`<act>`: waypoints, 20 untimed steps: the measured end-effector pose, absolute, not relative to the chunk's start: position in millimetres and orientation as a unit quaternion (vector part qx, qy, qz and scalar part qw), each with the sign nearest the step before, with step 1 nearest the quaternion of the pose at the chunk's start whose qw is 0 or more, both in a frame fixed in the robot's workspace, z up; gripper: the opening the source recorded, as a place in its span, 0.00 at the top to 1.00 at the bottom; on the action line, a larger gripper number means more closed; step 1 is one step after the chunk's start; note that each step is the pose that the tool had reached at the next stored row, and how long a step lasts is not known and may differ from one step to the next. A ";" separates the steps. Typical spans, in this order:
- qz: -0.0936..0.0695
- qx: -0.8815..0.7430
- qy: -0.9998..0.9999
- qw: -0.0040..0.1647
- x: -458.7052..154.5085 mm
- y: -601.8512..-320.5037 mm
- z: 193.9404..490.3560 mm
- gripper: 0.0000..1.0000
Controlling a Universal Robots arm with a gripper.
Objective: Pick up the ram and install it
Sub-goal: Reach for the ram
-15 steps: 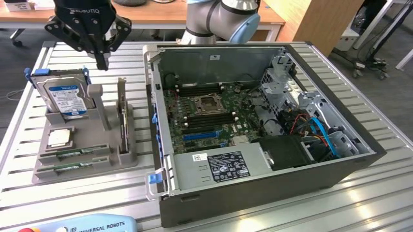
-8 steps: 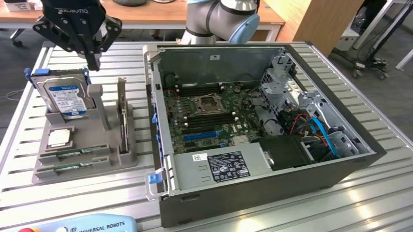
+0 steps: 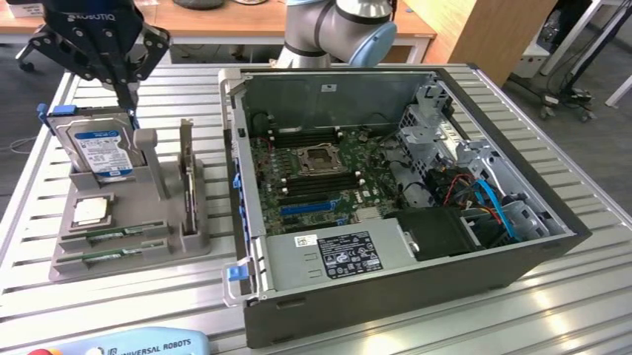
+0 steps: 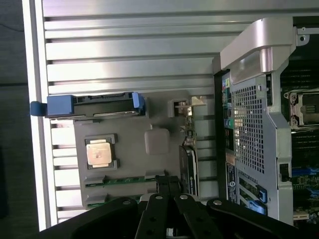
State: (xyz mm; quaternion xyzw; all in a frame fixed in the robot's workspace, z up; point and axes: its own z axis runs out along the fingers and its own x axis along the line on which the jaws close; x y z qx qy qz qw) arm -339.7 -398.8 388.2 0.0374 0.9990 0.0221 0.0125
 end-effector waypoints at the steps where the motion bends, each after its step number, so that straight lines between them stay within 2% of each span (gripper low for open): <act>1: 0.022 0.037 0.999 0.012 -341.8 -398.9 388.1 0.90; 20: 0.022 0.037 0.999 0.012 -365.9 -398.8 387.3 0.90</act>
